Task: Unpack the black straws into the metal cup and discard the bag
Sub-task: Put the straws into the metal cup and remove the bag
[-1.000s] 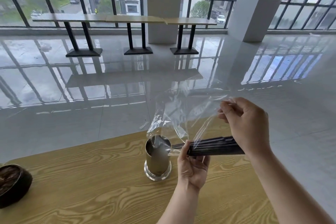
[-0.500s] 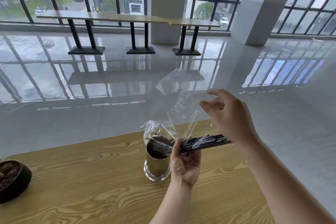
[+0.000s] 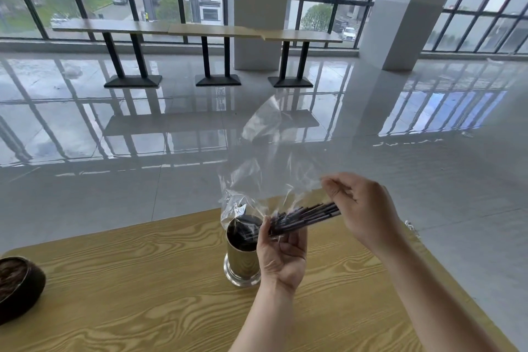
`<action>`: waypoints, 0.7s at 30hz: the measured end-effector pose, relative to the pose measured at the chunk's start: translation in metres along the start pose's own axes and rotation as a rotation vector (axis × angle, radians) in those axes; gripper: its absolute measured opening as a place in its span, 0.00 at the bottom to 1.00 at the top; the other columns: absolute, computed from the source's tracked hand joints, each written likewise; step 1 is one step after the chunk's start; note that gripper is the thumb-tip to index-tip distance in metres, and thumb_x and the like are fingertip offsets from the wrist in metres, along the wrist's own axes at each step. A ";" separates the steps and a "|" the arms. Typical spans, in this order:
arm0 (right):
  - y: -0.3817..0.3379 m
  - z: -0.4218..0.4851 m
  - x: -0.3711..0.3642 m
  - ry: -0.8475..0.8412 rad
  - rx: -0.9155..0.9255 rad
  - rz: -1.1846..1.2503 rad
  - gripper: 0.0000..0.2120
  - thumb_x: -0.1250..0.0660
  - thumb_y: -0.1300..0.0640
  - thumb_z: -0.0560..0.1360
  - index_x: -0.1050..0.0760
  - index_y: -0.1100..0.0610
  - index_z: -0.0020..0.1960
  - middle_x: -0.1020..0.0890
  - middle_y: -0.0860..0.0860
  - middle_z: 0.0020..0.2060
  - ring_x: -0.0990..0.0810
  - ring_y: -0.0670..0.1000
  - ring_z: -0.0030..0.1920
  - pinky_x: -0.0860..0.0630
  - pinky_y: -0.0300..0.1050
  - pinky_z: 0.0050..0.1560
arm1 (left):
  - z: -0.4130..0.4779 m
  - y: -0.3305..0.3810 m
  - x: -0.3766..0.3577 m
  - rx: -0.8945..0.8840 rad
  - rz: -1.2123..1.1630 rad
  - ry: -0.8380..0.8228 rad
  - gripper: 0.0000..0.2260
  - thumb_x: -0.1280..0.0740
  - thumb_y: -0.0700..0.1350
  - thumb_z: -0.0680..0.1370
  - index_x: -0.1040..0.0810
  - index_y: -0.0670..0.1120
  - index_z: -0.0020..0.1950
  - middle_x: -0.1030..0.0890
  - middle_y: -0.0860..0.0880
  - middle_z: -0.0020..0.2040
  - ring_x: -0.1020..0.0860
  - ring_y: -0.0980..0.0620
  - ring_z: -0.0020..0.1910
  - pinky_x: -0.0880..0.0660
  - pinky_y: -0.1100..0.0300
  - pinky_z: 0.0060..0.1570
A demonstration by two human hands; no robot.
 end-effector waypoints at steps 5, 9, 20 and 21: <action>-0.037 0.020 -0.005 0.041 0.120 -0.008 0.08 0.28 0.49 0.77 0.14 0.51 0.51 0.12 0.46 0.40 0.14 0.44 0.40 0.18 0.41 0.45 | -0.004 0.004 0.000 -0.010 -0.024 0.022 0.22 0.26 0.57 0.72 0.20 0.41 0.57 0.15 0.40 0.48 0.15 0.41 0.47 0.16 0.47 0.46; -0.055 0.030 -0.012 0.008 0.181 -0.048 0.07 0.27 0.49 0.76 0.13 0.52 0.50 0.11 0.47 0.41 0.14 0.48 0.40 0.17 0.49 0.45 | -0.008 0.007 0.002 -0.007 -0.045 0.033 0.29 0.25 0.59 0.69 0.22 0.41 0.62 0.15 0.39 0.51 0.15 0.40 0.48 0.16 0.47 0.46; -0.063 0.048 -0.010 -0.044 0.157 0.013 0.07 0.25 0.48 0.74 0.13 0.51 0.46 0.13 0.45 0.37 0.15 0.44 0.39 0.17 0.50 0.46 | -0.017 0.017 0.008 0.002 -0.060 0.079 0.34 0.26 0.58 0.71 0.26 0.37 0.68 0.15 0.37 0.52 0.14 0.39 0.47 0.17 0.48 0.46; -0.063 0.049 -0.008 -0.030 0.143 0.038 0.07 0.26 0.48 0.74 0.14 0.51 0.46 0.13 0.44 0.35 0.15 0.43 0.38 0.17 0.50 0.46 | -0.017 0.017 0.008 0.009 -0.059 0.086 0.34 0.26 0.58 0.71 0.27 0.37 0.68 0.15 0.36 0.52 0.15 0.39 0.47 0.16 0.48 0.46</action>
Point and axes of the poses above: each hand's wrist, its own z-axis towards the middle knuckle, its own x-axis out of the back of the hand, y = z × x, the point moved 7 cm from there along z, towards the middle knuckle
